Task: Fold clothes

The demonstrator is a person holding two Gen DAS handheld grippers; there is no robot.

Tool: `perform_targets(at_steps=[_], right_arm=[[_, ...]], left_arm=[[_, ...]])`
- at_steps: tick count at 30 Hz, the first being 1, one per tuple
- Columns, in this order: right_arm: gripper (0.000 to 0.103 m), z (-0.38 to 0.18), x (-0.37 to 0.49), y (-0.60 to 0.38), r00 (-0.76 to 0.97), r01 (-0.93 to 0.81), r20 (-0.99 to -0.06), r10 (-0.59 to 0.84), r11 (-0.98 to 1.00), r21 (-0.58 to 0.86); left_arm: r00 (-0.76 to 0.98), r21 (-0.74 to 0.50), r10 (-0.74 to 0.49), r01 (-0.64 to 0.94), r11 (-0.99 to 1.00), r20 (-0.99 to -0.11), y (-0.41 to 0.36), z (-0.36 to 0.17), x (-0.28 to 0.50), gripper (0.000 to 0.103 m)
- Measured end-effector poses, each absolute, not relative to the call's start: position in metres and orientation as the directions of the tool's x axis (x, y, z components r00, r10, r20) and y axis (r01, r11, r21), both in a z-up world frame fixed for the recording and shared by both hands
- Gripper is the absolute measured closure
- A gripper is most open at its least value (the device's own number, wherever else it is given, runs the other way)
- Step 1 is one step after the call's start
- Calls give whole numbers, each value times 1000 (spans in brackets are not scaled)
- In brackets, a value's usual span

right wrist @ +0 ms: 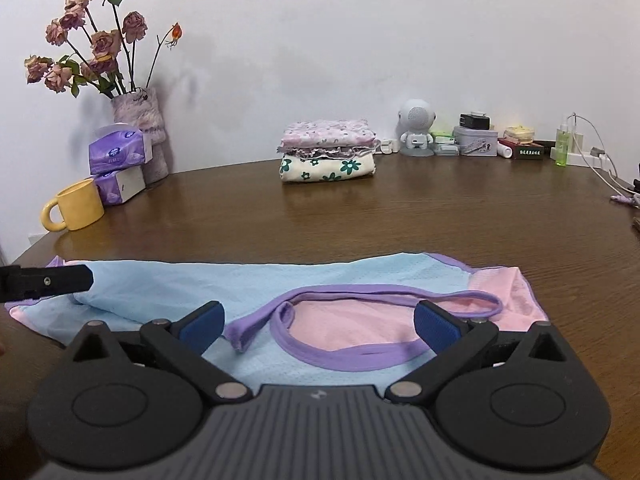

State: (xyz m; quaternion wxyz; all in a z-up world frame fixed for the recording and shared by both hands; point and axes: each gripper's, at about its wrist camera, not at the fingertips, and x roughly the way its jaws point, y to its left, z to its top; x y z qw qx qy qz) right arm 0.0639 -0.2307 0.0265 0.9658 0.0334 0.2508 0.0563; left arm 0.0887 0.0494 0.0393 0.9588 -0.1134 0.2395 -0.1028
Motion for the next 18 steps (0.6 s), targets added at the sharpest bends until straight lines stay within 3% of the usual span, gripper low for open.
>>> perform_targets(at_steps=[9, 18], right_arm=[[0, 17, 63, -241, 836, -77, -537, 115, 993, 93], [0, 12, 59, -245, 837, -60, -538, 104, 993, 99]], left_arm=[[871, -210, -176, 86, 974, -460, 30, 38, 84, 2], [843, -262, -214, 90, 961, -494, 25, 31, 86, 3]])
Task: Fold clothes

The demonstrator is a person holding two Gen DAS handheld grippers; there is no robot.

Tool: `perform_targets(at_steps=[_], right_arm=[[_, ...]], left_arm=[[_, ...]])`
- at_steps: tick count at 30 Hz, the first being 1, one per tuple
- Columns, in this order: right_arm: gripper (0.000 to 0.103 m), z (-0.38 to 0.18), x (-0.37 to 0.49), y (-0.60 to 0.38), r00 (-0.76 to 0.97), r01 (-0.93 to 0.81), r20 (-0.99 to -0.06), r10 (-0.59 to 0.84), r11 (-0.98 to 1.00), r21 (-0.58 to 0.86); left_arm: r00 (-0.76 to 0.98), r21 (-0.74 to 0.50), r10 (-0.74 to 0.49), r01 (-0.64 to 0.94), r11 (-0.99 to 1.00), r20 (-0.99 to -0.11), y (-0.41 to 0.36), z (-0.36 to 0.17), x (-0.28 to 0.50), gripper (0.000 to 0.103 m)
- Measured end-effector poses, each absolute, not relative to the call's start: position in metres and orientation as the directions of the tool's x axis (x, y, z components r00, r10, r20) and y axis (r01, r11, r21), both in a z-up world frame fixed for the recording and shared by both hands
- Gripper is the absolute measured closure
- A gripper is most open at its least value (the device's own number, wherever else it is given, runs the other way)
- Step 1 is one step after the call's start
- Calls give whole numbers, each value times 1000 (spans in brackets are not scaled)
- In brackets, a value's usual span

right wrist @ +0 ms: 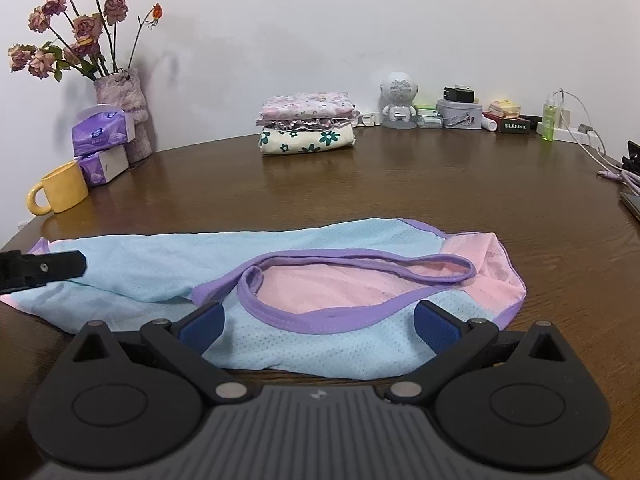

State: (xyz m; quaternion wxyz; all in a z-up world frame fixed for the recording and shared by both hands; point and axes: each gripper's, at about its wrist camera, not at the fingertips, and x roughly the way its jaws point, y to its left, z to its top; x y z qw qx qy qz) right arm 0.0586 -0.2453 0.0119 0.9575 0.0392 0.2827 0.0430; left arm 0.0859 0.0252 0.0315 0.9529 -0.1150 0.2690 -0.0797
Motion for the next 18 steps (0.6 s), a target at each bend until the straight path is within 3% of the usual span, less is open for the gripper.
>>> perform_targets(at_steps=[7, 18], right_arm=[[0, 11, 50, -249, 838, -67, -532, 124, 990, 125], [0, 12, 27, -272, 849, -36, -513, 128, 982, 185]], left_arm=[[836, -269, -215, 83, 959, -506, 13, 30, 80, 3], [774, -345, -367, 205, 916, -515, -12, 39, 79, 2]])
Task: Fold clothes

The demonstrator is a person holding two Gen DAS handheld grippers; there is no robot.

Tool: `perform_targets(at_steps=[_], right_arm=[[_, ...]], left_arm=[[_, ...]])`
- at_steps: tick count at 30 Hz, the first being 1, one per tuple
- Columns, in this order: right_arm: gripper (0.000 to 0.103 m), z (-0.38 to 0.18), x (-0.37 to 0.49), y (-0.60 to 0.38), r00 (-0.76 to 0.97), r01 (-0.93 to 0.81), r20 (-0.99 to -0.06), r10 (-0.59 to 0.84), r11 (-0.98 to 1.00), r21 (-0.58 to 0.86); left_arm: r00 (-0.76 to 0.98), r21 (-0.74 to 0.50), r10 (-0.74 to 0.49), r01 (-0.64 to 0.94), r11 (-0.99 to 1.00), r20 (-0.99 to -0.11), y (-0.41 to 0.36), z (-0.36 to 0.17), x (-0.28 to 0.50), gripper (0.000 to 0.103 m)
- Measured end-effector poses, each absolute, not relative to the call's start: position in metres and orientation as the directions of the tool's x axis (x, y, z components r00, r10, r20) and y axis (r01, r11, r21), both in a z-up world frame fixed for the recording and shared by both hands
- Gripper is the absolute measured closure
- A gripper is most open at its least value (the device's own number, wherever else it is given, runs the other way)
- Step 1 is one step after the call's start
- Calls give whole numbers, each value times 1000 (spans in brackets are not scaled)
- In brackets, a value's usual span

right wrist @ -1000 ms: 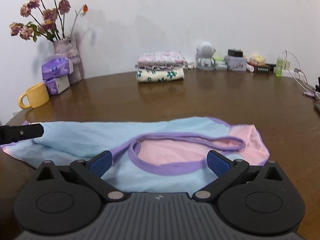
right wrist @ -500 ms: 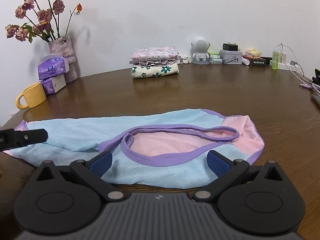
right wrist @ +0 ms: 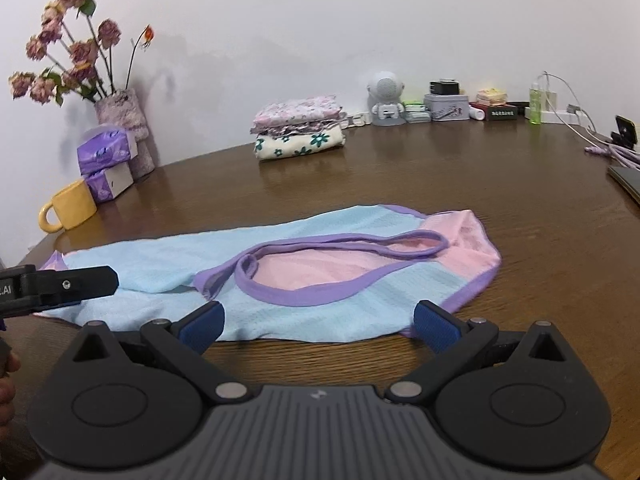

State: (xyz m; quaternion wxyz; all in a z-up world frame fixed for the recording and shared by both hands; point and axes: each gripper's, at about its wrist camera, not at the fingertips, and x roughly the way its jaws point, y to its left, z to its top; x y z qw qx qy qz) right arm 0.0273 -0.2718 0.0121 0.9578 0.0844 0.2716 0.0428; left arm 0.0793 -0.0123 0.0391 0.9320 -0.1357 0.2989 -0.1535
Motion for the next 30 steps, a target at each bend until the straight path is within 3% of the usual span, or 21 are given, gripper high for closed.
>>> perform_targets(at_steps=[4, 14, 19, 24, 30], right_arm=[[0, 19, 22, -295, 868, -4, -479, 130, 967, 253], [2, 19, 26, -366, 886, 58, -437, 156, 897, 438], [15, 11, 40, -388, 882, 79, -440, 168, 868, 490], [25, -2, 57, -410, 871, 98, -445, 210, 812, 576], [35, -14, 75, -426, 864, 120, -447, 233, 766, 631]], left_arm=[[753, -370, -416, 245, 896, -510, -28, 49, 89, 2], [741, -251, -460, 385, 888, -490, -104, 70, 103, 3], [734, -201, -461, 419, 885, -499, -137, 68, 116, 6], [718, -157, -457, 446, 881, -525, -167, 63, 133, 21], [709, -79, -457, 497, 864, -537, -199, 52, 151, 48]])
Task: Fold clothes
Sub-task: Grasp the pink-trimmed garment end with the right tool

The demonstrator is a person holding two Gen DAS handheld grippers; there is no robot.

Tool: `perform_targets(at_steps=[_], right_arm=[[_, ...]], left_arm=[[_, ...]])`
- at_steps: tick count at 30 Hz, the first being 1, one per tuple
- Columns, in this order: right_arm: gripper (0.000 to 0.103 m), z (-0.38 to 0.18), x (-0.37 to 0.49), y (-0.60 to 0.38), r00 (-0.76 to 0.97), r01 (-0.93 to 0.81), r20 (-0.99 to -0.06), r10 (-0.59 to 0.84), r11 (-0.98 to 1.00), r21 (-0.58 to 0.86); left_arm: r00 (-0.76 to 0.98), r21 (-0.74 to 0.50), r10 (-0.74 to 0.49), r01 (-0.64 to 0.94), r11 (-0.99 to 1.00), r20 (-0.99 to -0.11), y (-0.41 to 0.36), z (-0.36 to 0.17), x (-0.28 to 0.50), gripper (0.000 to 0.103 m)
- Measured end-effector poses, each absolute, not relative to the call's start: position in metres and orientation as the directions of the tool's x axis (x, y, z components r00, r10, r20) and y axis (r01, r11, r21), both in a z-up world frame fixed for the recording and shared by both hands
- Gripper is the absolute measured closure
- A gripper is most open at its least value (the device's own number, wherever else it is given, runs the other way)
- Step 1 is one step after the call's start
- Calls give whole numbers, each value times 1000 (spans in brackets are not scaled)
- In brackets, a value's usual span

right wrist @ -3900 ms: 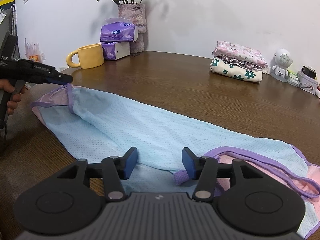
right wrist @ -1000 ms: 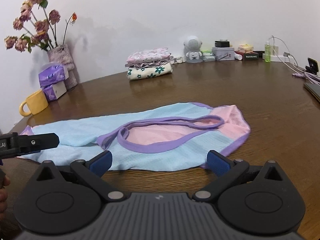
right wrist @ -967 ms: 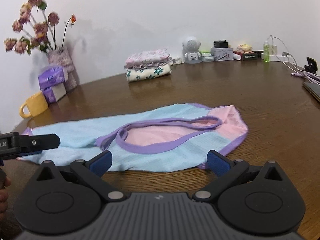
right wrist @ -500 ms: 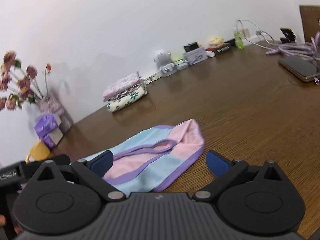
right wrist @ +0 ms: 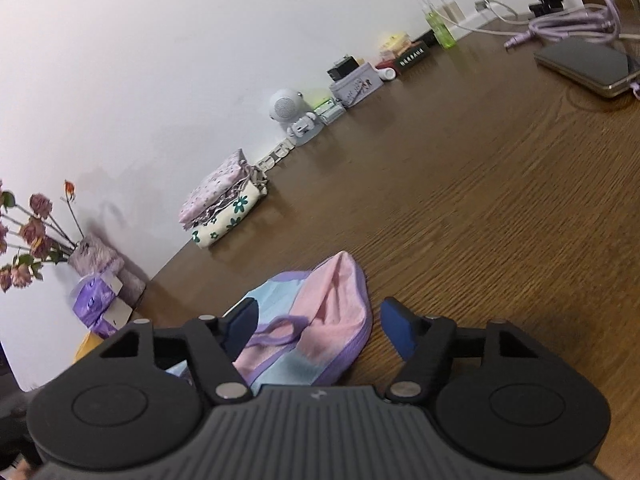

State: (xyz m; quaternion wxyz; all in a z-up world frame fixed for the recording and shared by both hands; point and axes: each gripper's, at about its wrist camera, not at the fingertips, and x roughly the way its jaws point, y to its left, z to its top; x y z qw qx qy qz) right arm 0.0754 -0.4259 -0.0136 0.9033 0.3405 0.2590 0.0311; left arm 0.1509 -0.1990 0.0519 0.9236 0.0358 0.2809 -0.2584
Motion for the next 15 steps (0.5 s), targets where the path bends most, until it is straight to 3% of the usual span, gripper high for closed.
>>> perform_targets(at_steps=[2, 7, 15], right_arm=[[37, -16, 81, -429, 861, 119, -446, 245, 755, 645], [45, -23, 92, -431, 851, 122, -457, 259, 749, 651], [55, -28, 97, -433, 851, 120, -450, 269, 736, 666]], left_arm=[[700, -75, -463, 509, 857, -544, -207, 47, 157, 57], [694, -52, -469, 531, 846, -547, -226, 37, 167, 70], [652, -44, -474, 561, 827, -592, -239, 21, 171, 72]])
